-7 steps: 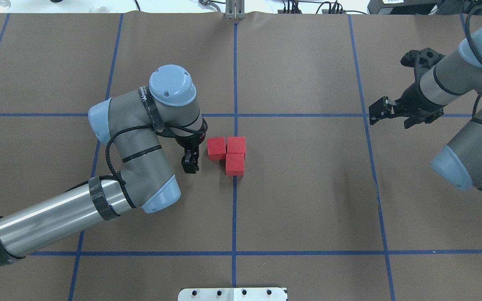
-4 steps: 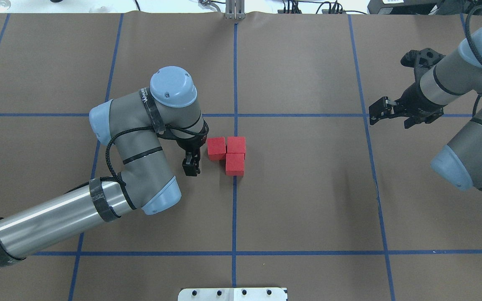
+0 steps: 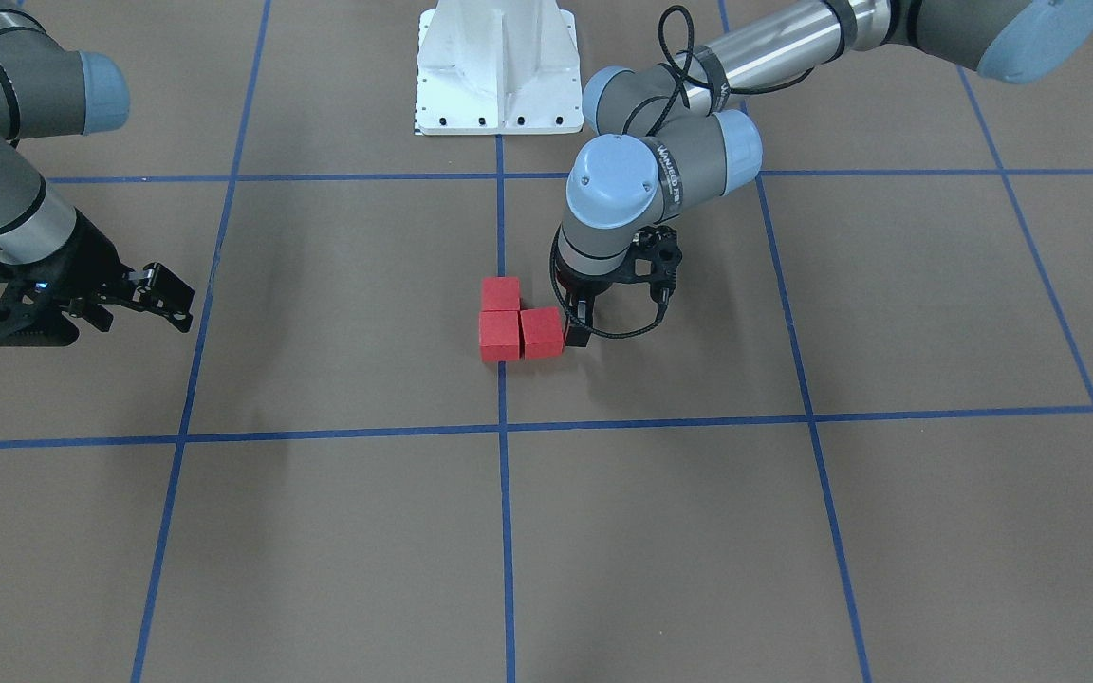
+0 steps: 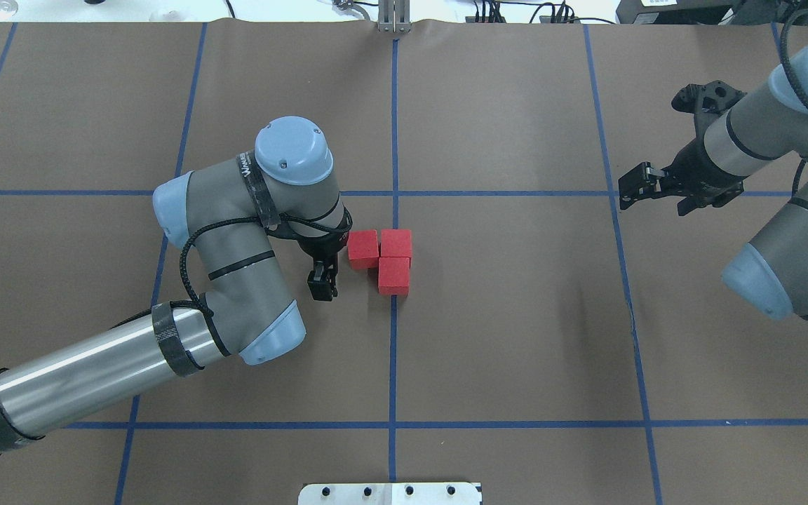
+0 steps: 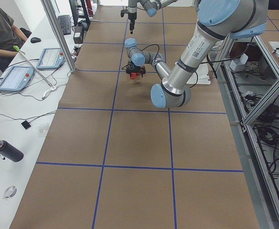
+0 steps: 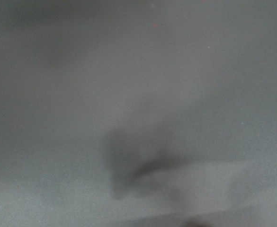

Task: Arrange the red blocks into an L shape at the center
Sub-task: 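Open the left gripper and lift it away from the cubes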

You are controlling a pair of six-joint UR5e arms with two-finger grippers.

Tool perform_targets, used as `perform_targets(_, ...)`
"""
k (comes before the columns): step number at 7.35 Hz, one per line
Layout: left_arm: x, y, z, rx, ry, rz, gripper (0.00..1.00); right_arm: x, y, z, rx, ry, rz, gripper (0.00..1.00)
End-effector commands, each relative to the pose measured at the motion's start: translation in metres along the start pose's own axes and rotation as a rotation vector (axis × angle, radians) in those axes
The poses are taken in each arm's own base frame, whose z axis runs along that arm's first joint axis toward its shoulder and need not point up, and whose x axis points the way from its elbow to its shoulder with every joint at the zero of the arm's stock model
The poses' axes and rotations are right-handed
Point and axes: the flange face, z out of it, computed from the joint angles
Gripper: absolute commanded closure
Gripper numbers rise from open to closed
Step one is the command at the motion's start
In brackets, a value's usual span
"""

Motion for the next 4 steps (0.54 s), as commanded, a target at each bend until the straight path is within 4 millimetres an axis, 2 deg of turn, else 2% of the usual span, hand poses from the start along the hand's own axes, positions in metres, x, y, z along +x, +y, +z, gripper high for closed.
perform_targets(1,-0.0017,0.0040,0.0001,-0.003,-0.003,0.004,0.00,0.0011,0.0000,0.0009,-0.001,0.002,0.001,0.01)
perform_targets(4,-0.0031,0.0069,-0.0019,-0.015,-0.014,0.006,0.00,0.0003,0.0004,-0.0003,0.000,0.000,0.000,0.01)
